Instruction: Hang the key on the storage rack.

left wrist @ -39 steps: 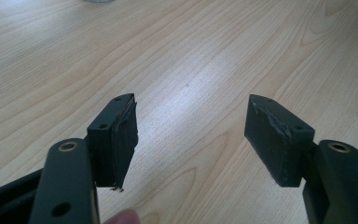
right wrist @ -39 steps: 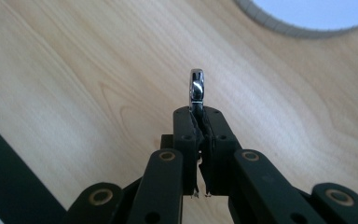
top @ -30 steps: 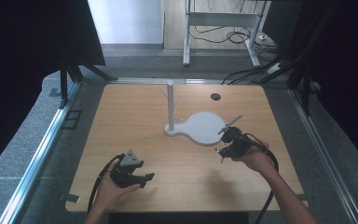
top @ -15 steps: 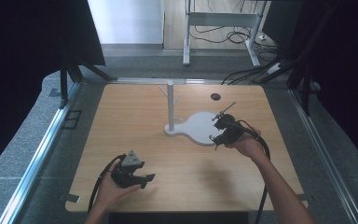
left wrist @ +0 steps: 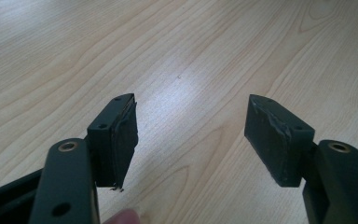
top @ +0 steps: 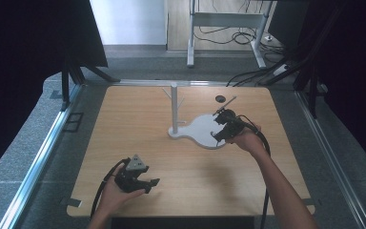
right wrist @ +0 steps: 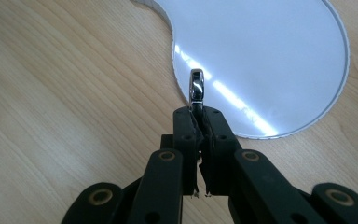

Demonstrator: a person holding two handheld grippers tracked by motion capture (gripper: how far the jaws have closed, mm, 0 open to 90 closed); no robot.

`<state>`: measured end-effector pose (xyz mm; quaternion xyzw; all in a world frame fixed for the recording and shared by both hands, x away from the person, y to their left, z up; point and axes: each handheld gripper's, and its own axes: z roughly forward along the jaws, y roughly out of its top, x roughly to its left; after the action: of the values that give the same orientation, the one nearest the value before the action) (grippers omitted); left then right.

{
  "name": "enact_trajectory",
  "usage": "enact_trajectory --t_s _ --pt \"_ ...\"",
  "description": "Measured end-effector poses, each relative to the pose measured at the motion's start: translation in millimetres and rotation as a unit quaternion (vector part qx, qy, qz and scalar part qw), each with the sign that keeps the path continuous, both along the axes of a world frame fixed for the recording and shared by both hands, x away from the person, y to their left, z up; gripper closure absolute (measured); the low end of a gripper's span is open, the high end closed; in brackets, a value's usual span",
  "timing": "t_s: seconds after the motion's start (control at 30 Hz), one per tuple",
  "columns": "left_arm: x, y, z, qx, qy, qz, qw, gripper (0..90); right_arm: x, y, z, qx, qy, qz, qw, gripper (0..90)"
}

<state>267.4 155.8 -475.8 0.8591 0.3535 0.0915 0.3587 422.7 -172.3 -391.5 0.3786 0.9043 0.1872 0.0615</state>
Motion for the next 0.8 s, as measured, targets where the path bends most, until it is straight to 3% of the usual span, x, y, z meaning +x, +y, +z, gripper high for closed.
enact_trajectory --t_s 0.8 --pt "-0.3 -2.7 -1.1 0.007 0.002 -0.006 1.0000 35.1 39.6 26.0 23.6 -0.012 -0.001 -0.007 0.9999 85.3"
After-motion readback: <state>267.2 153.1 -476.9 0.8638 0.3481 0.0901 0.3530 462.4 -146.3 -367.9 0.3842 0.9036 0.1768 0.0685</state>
